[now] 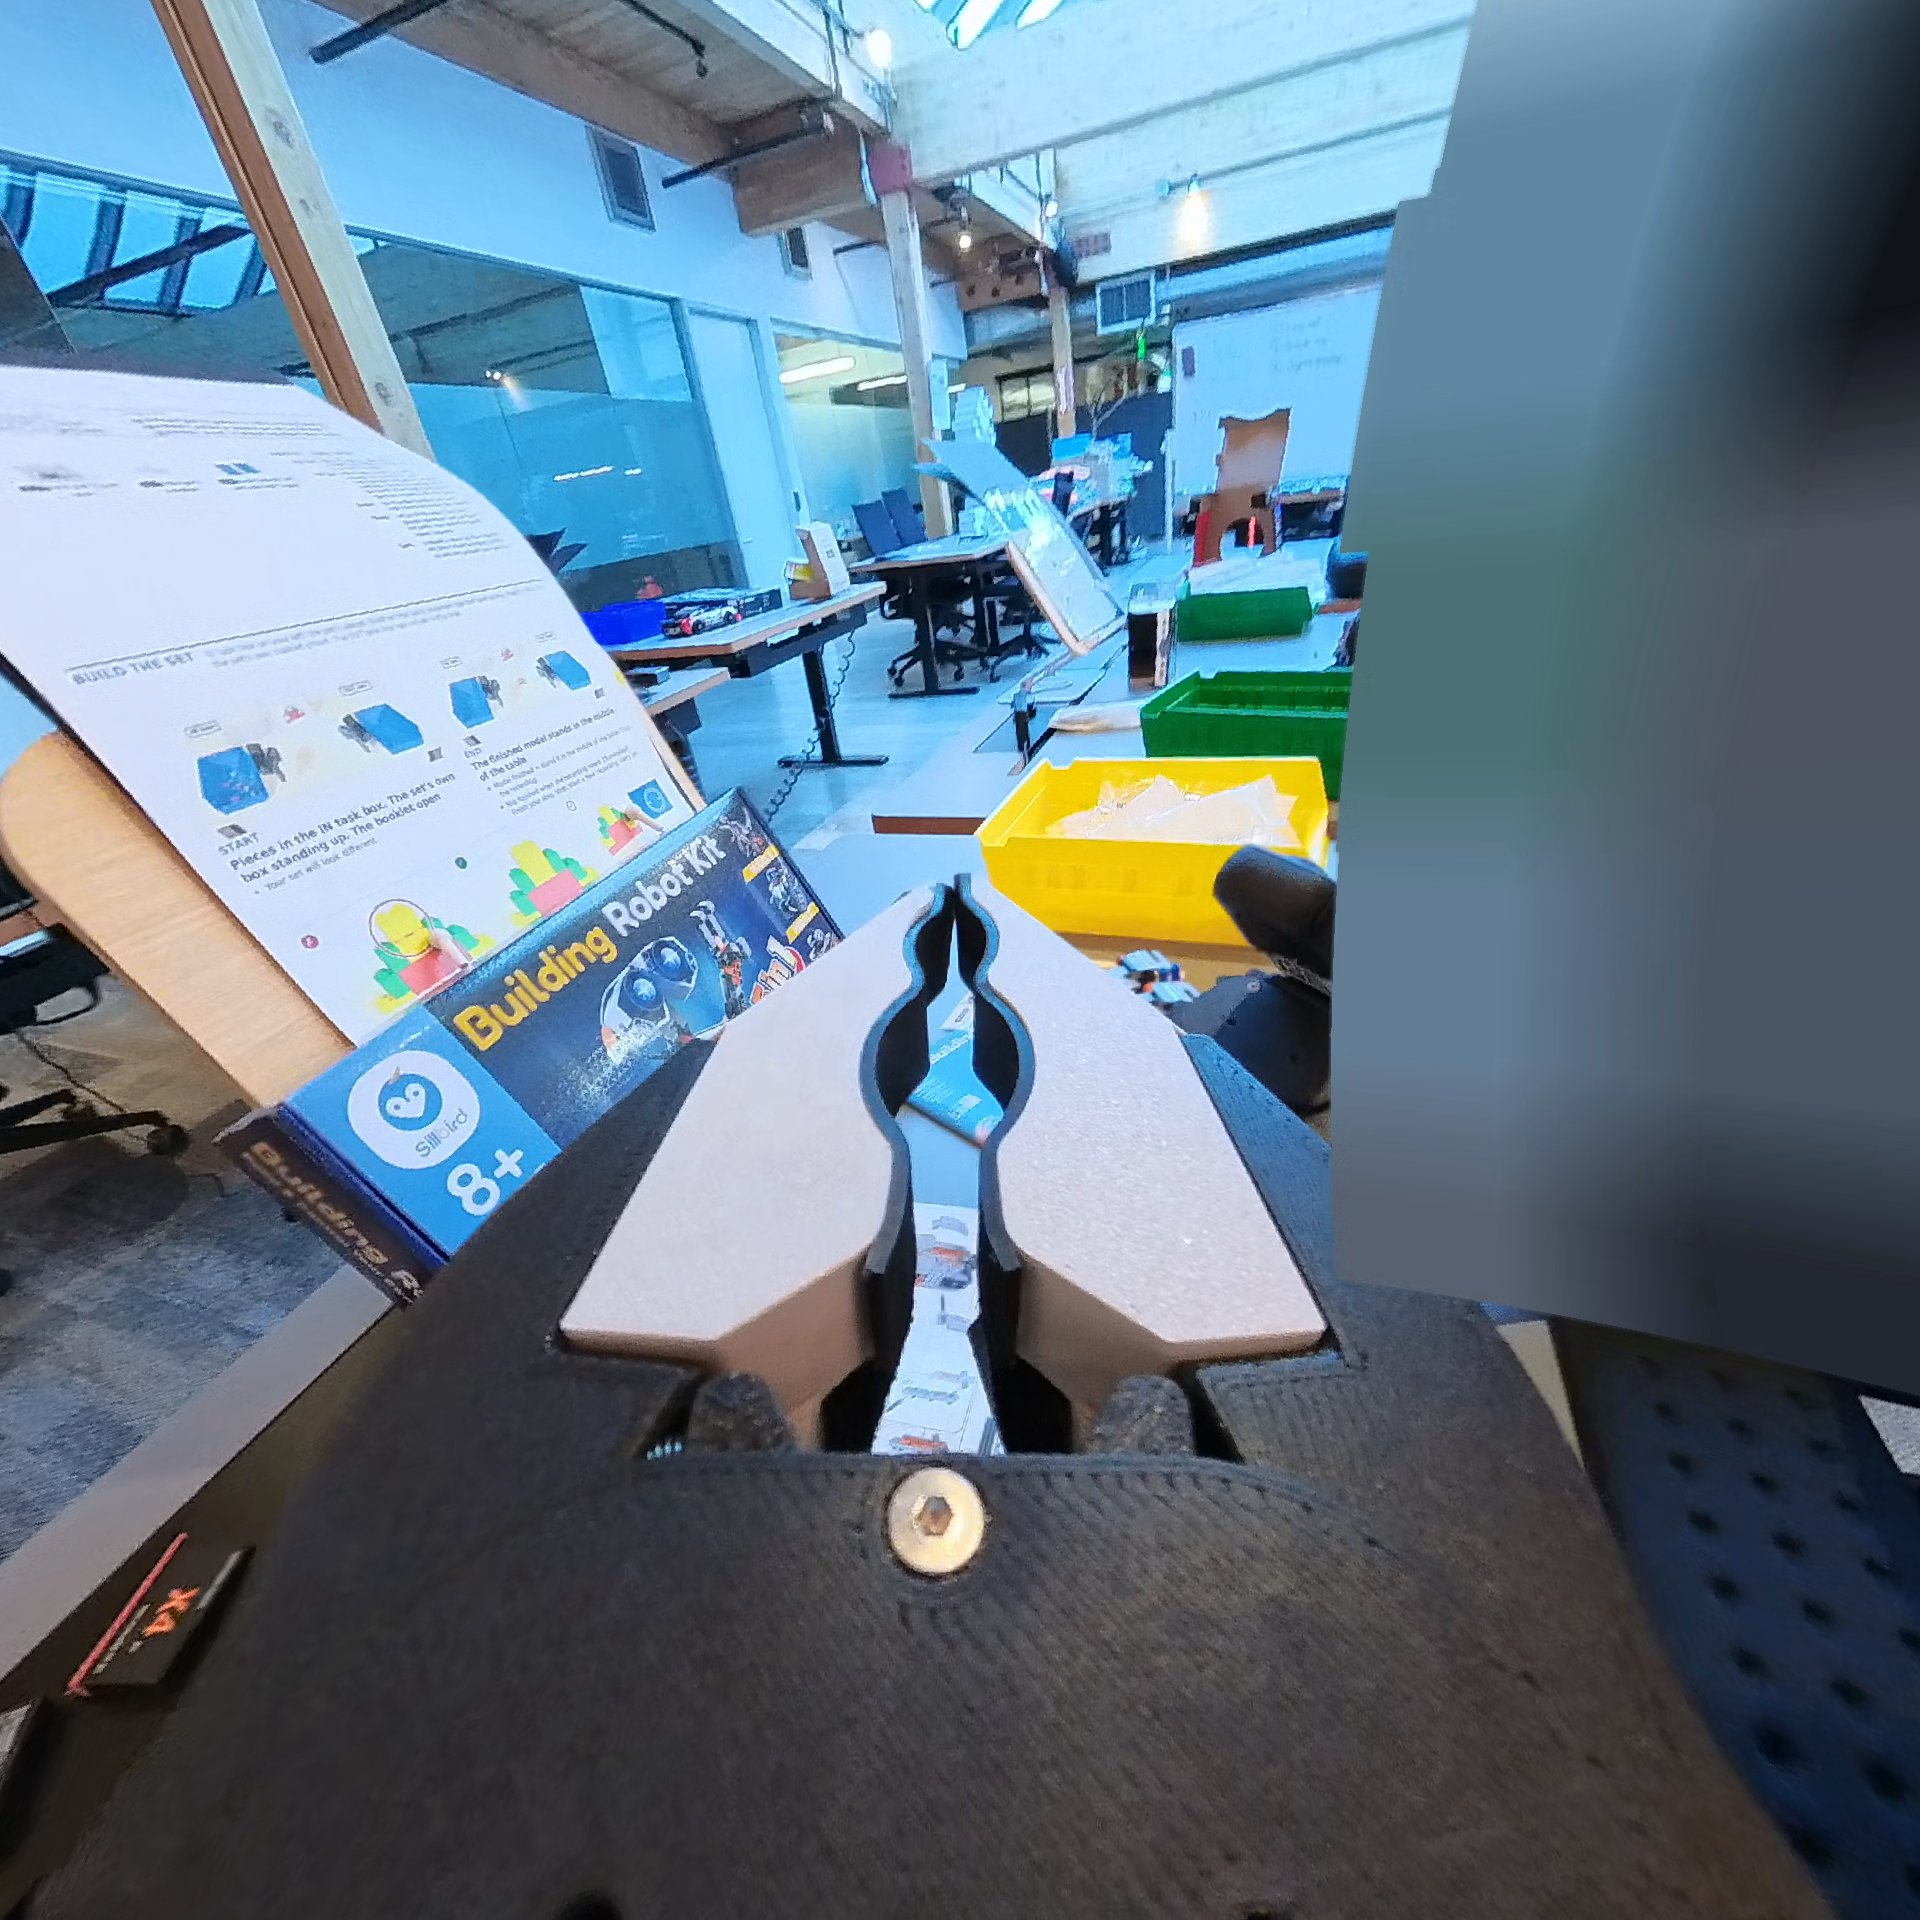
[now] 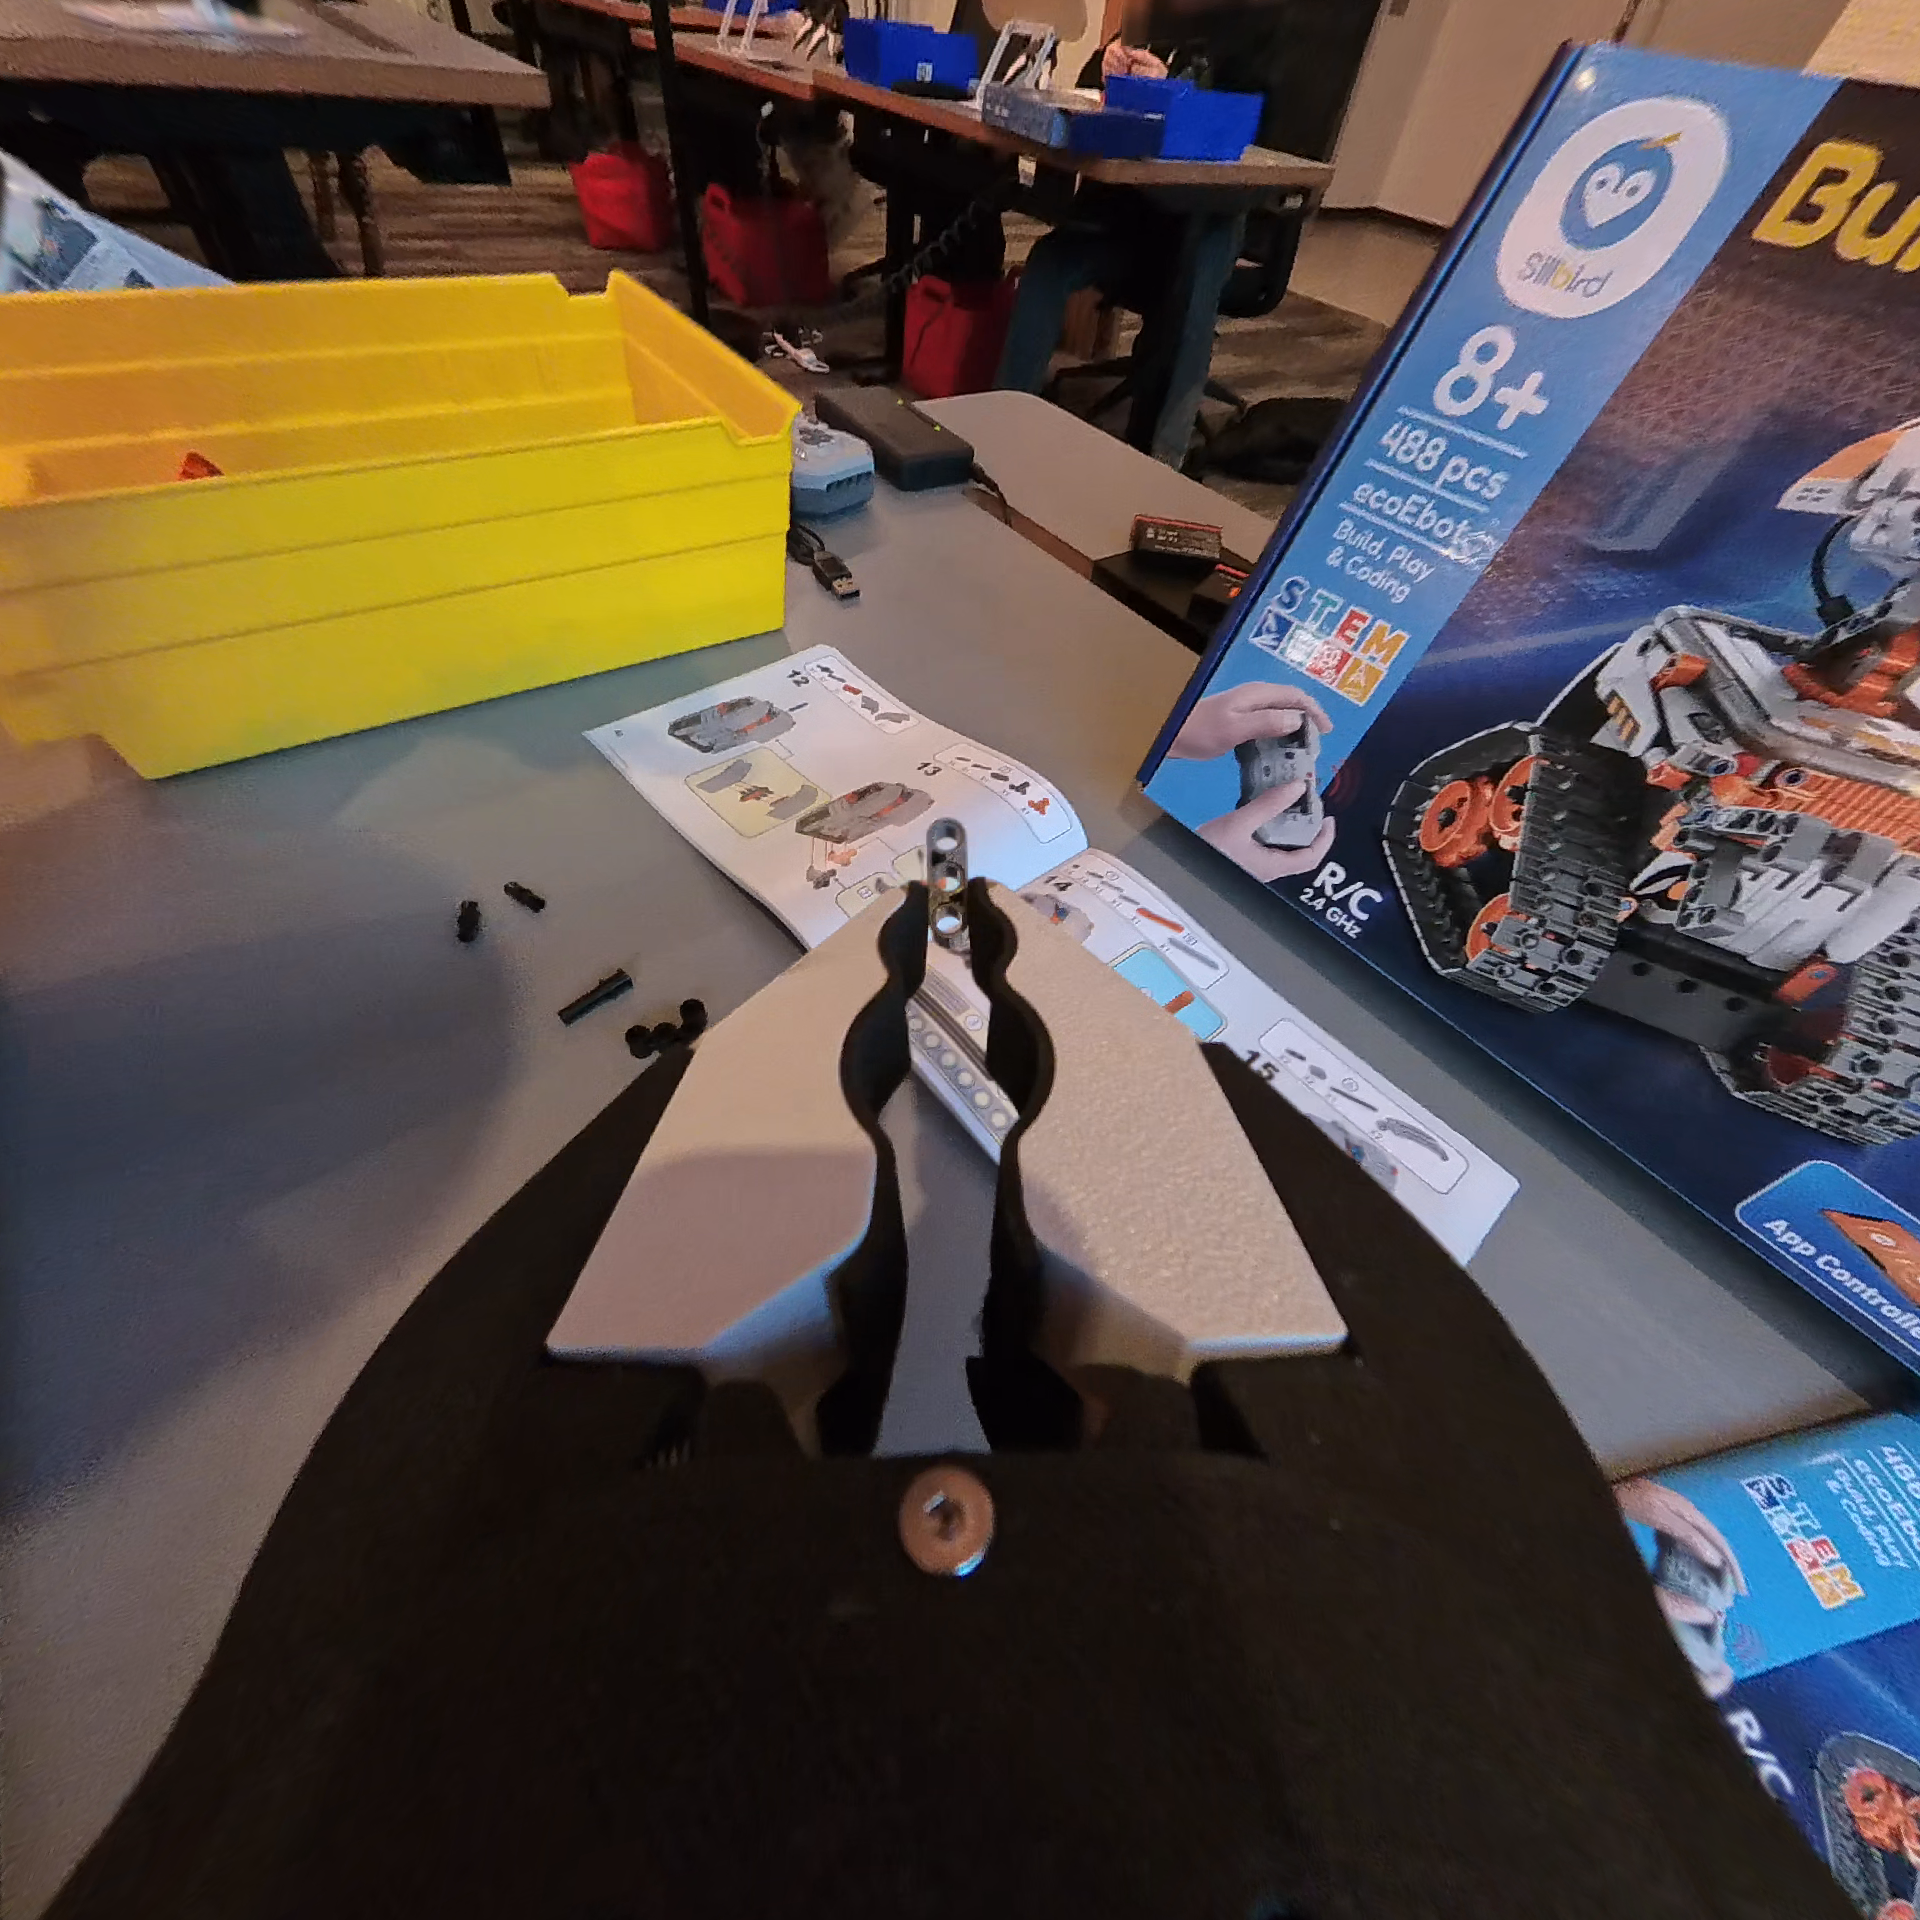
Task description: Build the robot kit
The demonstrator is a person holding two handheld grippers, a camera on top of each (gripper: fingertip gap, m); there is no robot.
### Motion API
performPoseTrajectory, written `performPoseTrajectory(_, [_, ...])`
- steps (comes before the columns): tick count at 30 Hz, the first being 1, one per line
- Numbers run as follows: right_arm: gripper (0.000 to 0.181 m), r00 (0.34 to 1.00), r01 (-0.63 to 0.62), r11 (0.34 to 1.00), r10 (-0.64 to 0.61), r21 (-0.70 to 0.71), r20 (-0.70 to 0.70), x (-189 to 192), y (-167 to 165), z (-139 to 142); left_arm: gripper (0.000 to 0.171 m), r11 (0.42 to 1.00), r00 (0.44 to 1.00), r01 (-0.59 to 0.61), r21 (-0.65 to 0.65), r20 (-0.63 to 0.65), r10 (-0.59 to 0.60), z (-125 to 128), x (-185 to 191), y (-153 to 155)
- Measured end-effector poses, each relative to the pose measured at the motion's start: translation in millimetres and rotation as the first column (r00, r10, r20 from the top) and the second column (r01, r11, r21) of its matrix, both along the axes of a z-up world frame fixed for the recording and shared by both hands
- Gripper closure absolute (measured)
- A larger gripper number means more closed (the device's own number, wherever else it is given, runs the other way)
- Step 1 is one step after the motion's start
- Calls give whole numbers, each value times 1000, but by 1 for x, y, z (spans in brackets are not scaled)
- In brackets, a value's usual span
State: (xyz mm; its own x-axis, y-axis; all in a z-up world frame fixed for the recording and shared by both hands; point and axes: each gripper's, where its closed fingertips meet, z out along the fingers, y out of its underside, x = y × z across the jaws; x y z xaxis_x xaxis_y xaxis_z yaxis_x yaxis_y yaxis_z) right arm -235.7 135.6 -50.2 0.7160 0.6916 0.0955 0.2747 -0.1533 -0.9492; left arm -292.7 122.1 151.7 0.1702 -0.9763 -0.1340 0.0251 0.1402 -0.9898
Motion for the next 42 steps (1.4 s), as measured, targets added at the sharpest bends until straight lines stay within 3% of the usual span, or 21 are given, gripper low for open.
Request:
performPoseTrajectory(4, [176, 999, -10, 1000, 10, 3, 42, -5, -1, -7, 171, 1000, 1000, -6, 1, -11, 6, 3, 9, -9])
performPoseTrajectory(8, [176, 999, 1, 999, -2, 35, 41, -4, 0, -2, 171, 996, 999, 29, -84, -20, -30, -6, 20, -11])
performPoseTrajectory(12, [176, 1000, 6, 1000, -6, 24, 18, -3, 3, -4, 171, 983, 992, -29, -181, -127, 6, -57, 26, 5])
performPoseTrajectory(17, [176, 1000, -15, 1000, 15, 16, 11, -8, 12, -11, 171, 952, 987, -149, -268, 26, 162, -125, 14, 21])
performPoseTrajectory(19, [176, 999, -44, 999, 44, 4, 2, -14, 12, -15, 171, 937, 985, -146, -319, 44, 169, -149, 6, 25])
performPoseTrajectory(21, [176, 998, -59, 998, 59, -24, 6, -17, 10, -21, 165, 926, 987, -154, -345, -5, 162, -166, -1, 30])
performPoseTrajectory(25, [176, 996, -89, 995, 90, -43, 24, -20, 6, -25, 165, 924, 990, -105, -369, 51, 133, -175, -10, 21])
performPoseTrajectory(33, [176, 949, -306, 952, 308, -27, 66, -43, -18, -33, 160, 964, 991, -48, -262, -132, 13, -197, 6, -15])
performPoseTrajectory(38, [176, 896, -418, 908, 414, -6, 162, -52, -40, -38, 155, 984, 953, -31, -173, -303, -23, -227, 10, -25])
performPoseTrajectory(42, [176, 865, -460, 888, 452, -12, 221, -53, -49, -44, 154, 993, 937, 4, -119, -346, -45, -228, 10, -35])
